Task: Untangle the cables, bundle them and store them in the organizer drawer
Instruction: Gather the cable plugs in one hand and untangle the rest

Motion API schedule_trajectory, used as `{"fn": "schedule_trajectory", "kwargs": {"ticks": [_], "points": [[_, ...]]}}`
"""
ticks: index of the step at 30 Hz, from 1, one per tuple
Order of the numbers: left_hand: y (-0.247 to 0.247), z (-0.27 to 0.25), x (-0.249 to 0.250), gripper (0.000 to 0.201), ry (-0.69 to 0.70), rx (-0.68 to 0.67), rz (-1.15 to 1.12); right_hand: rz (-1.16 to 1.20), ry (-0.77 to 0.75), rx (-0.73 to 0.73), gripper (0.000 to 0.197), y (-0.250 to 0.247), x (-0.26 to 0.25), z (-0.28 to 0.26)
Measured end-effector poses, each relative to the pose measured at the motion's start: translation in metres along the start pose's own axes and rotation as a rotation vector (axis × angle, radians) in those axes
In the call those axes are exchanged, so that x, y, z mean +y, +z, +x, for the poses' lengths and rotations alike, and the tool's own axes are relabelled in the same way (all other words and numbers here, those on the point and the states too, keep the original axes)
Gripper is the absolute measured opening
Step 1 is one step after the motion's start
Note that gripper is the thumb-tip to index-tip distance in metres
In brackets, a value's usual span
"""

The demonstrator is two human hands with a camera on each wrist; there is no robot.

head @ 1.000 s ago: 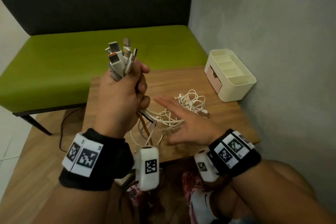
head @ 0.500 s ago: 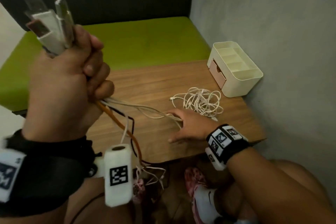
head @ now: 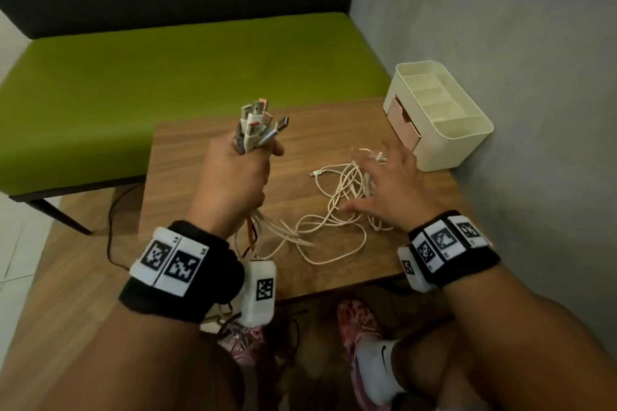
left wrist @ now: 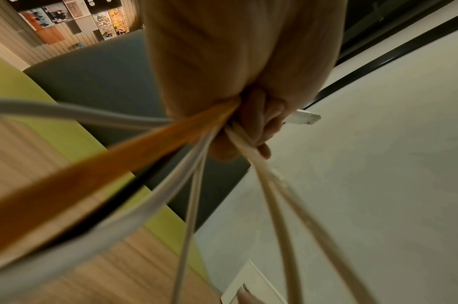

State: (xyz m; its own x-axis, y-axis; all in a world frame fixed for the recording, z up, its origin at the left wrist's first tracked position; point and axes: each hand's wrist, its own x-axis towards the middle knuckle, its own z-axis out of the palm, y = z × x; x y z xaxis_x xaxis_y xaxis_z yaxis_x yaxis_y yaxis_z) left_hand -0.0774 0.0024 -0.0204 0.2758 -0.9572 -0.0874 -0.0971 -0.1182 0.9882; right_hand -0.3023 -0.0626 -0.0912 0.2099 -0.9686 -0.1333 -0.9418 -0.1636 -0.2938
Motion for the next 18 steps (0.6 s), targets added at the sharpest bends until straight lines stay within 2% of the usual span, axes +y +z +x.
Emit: {"fn": "schedule_trajectory", "kwargs": {"ticks": [2, 6, 10, 13, 18], "points": [[0.002, 0.002, -0.002, 0.028, 0.005, -0.003, 0.004, -0.032, 0.057, -0.064, 0.098, 0.010, 0.003, 0.003], [0.001, 0.000, -0.001, 0.032, 0.038, 0.002, 0.014, 0.036, -0.052, 0.100, 0.063, 0.014, 0.007, 0.010], [-0.011, -0.006, 0.014, 0.035, 0.050, -0.010, -0.024, 0.179, -0.106, 0.173, 0.039, 0.019, 0.022, 0.011], [-0.038, -0.012, 0.035, 0.035, 0.052, -0.008, -0.078, 0.295, -0.049, 0.247, 0.029, 0.019, 0.040, 0.015], [-0.084, -0.021, 0.056, 0.036, 0.109, 0.060, -0.022, 0.218, 0.071, 0.477, 0.024, 0.010, 0.058, 0.024]]}}
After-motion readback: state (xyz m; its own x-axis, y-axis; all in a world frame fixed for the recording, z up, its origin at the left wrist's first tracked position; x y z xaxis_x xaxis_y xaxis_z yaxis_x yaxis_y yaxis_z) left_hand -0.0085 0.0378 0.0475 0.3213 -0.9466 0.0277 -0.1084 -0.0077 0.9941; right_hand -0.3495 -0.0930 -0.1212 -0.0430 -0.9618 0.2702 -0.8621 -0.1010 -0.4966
